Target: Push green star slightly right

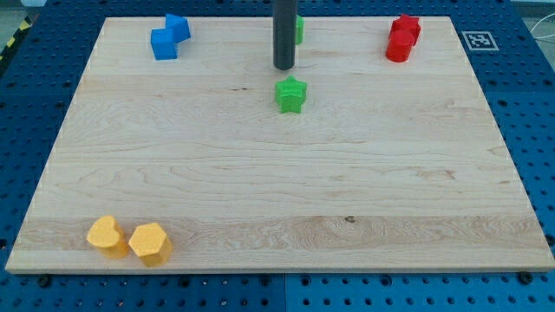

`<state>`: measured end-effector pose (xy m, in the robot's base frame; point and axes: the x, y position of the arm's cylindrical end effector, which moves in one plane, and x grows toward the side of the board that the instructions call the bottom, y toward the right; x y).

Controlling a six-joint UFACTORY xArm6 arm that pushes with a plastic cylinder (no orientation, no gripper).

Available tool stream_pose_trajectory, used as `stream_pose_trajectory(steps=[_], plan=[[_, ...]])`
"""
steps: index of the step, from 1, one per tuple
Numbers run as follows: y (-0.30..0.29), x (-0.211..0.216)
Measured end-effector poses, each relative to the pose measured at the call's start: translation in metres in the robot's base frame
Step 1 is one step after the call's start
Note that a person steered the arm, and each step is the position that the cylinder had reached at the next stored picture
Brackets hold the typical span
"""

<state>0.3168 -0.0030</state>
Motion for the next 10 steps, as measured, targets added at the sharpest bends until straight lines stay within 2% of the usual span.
stream_pose_trajectory(steps=[2, 3, 5, 8, 10], plan=[[-0.053, 0.003], [-0.059, 0.003], [-0.06, 0.004], [-0.034, 0.047], [-0.015, 0.061]])
